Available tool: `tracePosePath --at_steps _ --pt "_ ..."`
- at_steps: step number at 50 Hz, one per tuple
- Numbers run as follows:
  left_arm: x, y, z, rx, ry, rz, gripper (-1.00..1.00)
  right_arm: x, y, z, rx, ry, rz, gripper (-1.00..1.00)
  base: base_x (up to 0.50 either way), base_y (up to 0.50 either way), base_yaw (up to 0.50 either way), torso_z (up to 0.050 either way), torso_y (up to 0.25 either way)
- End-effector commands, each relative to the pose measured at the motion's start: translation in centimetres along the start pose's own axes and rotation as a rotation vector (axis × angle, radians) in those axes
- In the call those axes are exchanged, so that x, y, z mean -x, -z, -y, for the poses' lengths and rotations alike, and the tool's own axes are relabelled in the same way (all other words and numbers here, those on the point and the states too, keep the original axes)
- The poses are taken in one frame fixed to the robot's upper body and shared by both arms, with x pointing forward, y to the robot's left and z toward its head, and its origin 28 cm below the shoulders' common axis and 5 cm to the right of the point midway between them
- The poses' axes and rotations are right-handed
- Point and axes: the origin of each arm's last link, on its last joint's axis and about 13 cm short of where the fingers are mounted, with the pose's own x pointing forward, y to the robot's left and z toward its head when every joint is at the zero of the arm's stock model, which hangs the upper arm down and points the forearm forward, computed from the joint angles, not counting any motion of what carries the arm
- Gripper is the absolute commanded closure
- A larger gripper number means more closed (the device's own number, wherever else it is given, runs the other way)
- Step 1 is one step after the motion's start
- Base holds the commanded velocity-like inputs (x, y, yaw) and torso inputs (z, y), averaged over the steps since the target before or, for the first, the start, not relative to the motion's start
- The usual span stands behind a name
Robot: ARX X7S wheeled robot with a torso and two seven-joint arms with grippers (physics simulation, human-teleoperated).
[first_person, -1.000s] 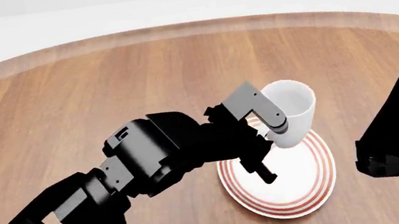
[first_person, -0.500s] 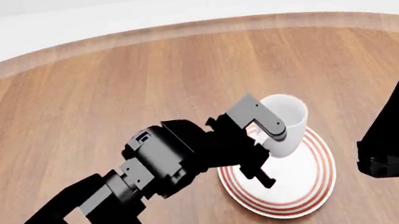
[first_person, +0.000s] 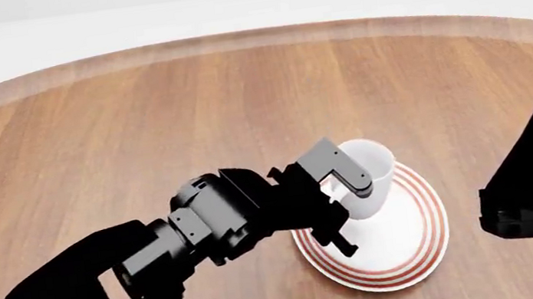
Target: Pick up the white mug and put it on the plate, and put the chocolate pudding to the right of the plate.
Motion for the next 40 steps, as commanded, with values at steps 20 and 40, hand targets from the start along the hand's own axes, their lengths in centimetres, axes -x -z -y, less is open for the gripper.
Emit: tracePosePath --at_steps 20,40 --pt "-0.9 0.0 0.9 -0.001 0.018 0.029 1.0 0.0 -0.2 0.2 0.019 0.0 0.013 -1.0 0.0 0.0 0.0 0.0 0.001" --pt "-1.0 0.7 0.9 -0.044 -0.024 -0.024 -1.0 0.0 -0.1 0.1 0.016 -0.003 0.009 -1.0 0.0 0.0 0.0 0.0 0.0"
